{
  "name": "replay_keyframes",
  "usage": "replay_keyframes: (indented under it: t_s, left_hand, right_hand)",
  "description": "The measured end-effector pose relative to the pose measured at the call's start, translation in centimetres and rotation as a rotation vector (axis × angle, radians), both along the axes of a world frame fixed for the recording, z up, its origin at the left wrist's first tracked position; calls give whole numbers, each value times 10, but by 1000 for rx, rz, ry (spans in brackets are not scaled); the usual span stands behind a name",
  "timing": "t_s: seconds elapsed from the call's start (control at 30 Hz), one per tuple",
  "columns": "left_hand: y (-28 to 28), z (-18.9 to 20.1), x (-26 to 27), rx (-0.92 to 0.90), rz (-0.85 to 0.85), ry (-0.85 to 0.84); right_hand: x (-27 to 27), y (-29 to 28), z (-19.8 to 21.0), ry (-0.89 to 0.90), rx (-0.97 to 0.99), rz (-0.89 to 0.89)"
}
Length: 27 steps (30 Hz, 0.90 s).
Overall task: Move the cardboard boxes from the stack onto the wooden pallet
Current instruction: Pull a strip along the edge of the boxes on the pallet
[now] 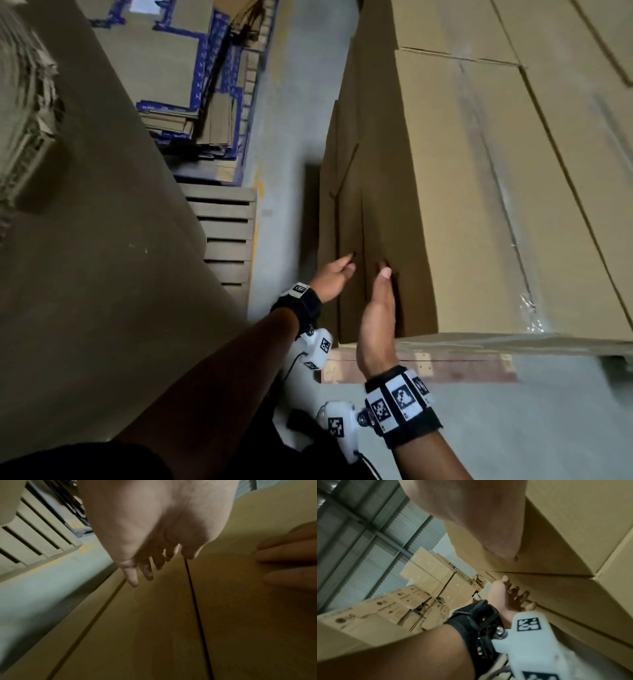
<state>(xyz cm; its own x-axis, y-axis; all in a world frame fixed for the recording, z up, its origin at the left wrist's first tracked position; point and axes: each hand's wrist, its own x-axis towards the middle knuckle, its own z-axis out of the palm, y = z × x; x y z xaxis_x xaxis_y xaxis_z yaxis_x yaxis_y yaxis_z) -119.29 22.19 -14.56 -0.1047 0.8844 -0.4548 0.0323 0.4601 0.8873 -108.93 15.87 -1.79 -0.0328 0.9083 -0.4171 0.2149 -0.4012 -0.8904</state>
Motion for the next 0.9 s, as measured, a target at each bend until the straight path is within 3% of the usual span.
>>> replay_keyframes:
  t_s: [0.17, 0.27, 0.37, 0.57, 0.7, 0.8, 0.9]
  left_hand:
    - [7, -14, 11, -60, 59, -144]
    - [16, -9, 24, -72, 220, -264]
    - [29, -17, 39, -223, 209, -380]
    - [44, -35, 38, -201, 257, -499]
    - [57, -94, 40, -197, 201, -547]
    - [42, -70, 19, -148, 258, -447]
    - [22, -59, -2, -156, 325, -483]
  right_hand:
    - [10, 3, -14, 296, -58, 18]
    - [13, 5, -19, 364, -58, 30]
    - [14, 6, -23, 417, -33, 17]
    - [8, 9, -23, 381, -5, -15]
    - [7, 9, -35, 309, 23, -14]
    - [1, 11, -52, 277, -30, -41]
    - [-8, 13, -71, 285, -118, -37]
